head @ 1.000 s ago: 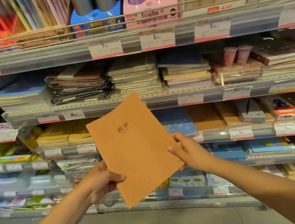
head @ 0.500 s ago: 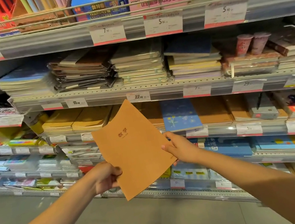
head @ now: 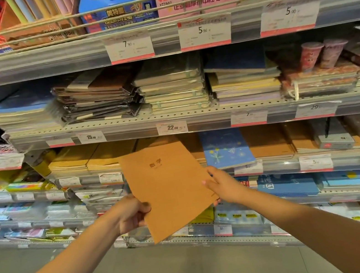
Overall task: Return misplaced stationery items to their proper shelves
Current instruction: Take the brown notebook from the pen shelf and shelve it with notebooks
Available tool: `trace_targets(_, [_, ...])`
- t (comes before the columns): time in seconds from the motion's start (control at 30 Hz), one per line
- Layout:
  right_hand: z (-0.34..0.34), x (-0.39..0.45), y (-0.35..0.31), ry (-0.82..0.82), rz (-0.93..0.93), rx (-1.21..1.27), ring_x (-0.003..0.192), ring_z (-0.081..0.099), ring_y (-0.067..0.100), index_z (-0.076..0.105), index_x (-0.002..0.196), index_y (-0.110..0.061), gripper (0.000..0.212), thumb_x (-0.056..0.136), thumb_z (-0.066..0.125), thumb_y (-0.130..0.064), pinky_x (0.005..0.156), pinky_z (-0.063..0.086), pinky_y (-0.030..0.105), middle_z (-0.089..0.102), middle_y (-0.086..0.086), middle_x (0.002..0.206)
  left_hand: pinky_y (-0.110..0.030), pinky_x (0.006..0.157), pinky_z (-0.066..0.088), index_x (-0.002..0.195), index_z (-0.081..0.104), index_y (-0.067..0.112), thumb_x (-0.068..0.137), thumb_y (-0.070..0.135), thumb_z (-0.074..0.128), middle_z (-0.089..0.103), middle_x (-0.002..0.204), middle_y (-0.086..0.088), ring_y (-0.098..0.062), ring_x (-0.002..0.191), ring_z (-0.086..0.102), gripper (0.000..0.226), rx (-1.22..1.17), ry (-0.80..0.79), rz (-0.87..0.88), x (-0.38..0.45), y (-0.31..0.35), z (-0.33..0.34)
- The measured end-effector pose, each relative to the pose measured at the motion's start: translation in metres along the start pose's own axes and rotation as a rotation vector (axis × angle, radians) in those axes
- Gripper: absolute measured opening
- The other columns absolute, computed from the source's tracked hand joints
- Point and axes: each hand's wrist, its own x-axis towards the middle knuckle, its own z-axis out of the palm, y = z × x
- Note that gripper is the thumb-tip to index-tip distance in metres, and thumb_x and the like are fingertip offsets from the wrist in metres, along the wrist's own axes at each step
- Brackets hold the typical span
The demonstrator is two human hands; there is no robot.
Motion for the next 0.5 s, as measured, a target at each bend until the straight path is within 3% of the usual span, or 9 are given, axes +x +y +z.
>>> trace_targets(0.1, [-0.014,0.011,0.0,0.077,0.022,0.07,0.042,0.06,0.002,0.038,0.121,-0.006,0.027,0.096,0.041,-0.018,0.038,0.047,0.015,0.061,0.019,0.106,-0.035,0.067,0.046,0.096,0.053,0.013,0.091,-0.013,0.031,0.059,0.088,-0.007,-0.021,0.081,0.055,0.034,-0.027,0.027,0.088,0.022,0.019,0.01])
trace_targets(0.2, [-0.025,0.018,0.0,0.106,0.086,0.11,0.051,0.061,0.009,0.04,0.108,-0.012,0.016,0.096,0.044,-0.02,0.038,0.047,0.015,0.059,0.009,0.094,-0.034,0.067,0.044,0.095,0.053,0.012,0.091,-0.015,0.029,0.059,0.084,-0.008,-0.021,0.077,0.055,0.036,-0.097,0.059,0.108,0.044,0.035,0.022])
trace_targets(0.27, [-0.03,0.027,0.006,0.183,0.103,0.06,0.059,0.057,0.013,0.049,0.098,-0.013,0.016,0.094,0.047,-0.028,0.052,0.054,0.024,0.058,0.004,0.08,-0.033,0.066,0.043,0.108,0.047,0.012,0.091,-0.016,0.027,0.058,0.087,-0.009,-0.021,0.076,0.054,0.038,-0.1,0.089,0.121,0.058,0.043,0.027])
trace_targets(0.33, [-0.039,0.036,0.016,0.395,0.114,0.019,0.067,0.059,0.021,0.057,0.081,-0.013,0.024,0.091,0.05,-0.034,0.075,0.055,0.042,0.061,0.009,0.073,-0.037,0.076,0.044,0.119,0.044,0.01,0.091,-0.016,0.027,0.057,0.101,-0.013,-0.025,0.085,0.055,0.041,-0.069,0.125,0.147,0.071,0.054,0.031])
trace_targets(0.43, [-0.062,0.045,0.034,0.755,0.207,-0.122,0.097,0.06,0.036,0.059,0.1,-0.005,0.028,0.087,0.057,-0.03,0.086,0.051,0.044,0.062,0.02,0.107,-0.039,0.088,0.038,0.124,0.043,0.008,0.092,-0.014,0.029,0.055,0.103,-0.012,-0.027,0.093,0.052,0.041,0.017,0.165,0.137,0.088,0.071,0.033])
trace_targets(0.5, [-0.08,0.048,0.043,0.813,0.314,-0.258,0.108,0.054,0.037,0.051,0.11,-0.001,0.045,0.082,0.063,-0.035,0.089,0.048,0.042,0.054,0.021,0.118,-0.034,0.084,0.035,0.116,0.043,0.014,0.093,-0.013,0.031,0.054,0.095,-0.01,-0.026,0.092,0.049,0.037,0.071,0.187,0.137,0.093,0.081,0.033])
